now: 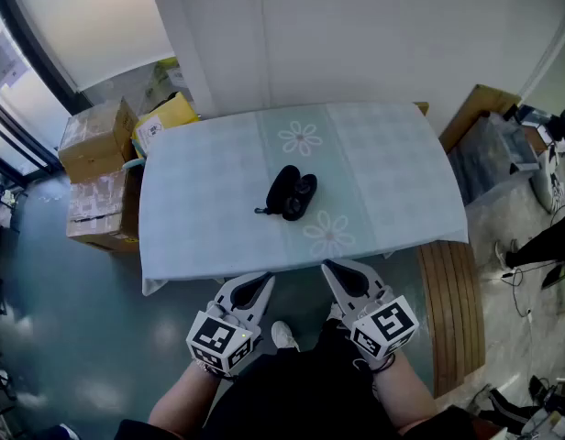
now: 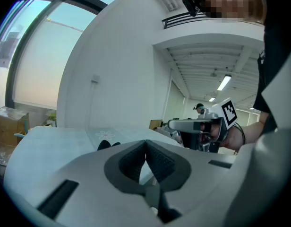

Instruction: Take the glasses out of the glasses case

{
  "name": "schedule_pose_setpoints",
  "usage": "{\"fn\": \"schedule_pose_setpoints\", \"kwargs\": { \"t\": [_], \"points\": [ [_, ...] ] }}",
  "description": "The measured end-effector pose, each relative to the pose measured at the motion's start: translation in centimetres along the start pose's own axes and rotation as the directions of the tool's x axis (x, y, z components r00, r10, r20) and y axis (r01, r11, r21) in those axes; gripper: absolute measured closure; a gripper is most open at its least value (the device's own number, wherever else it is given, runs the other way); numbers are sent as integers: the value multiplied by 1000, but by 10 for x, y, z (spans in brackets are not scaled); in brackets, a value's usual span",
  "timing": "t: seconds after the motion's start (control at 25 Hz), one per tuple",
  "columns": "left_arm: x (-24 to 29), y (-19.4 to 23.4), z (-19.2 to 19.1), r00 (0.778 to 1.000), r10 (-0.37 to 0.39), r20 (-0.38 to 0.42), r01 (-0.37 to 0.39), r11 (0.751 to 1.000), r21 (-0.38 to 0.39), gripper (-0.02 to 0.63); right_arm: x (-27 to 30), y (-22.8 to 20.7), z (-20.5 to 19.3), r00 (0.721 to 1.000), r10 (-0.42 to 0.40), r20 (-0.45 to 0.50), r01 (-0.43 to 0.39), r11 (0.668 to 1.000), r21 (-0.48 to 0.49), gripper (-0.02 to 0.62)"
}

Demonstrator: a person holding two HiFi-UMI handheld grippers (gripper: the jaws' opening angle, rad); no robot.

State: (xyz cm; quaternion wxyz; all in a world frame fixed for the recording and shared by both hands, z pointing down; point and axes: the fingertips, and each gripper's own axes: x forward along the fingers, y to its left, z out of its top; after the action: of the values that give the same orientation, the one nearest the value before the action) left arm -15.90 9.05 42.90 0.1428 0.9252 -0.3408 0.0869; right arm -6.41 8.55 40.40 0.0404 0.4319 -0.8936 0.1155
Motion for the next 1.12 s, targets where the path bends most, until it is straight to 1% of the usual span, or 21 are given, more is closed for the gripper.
{"fn": "schedule_pose_setpoints", "kwargs": {
  "t": [0.36,0.56,0.96,1.12],
  "points": [
    [1,-1,0,1000,2,0,-2,1000,-4,578,-1,1,5,1000,14,15,-14,1000,-5,572],
    [4,0,0,1000,1,-3,-1,1000,-7,578,0,-3,7,1000,3,19,-3,1000,-3,572],
    [21,2,3,1000,-1,-8,1,1000,-6,578,1,-28,13,999,-20,26,20,1000,4,572],
    [29,6,10,1000,14,-14,-14,1000,-5,578,5,-45,18,999,-19,27,19,1000,11,572]
  ]
}}
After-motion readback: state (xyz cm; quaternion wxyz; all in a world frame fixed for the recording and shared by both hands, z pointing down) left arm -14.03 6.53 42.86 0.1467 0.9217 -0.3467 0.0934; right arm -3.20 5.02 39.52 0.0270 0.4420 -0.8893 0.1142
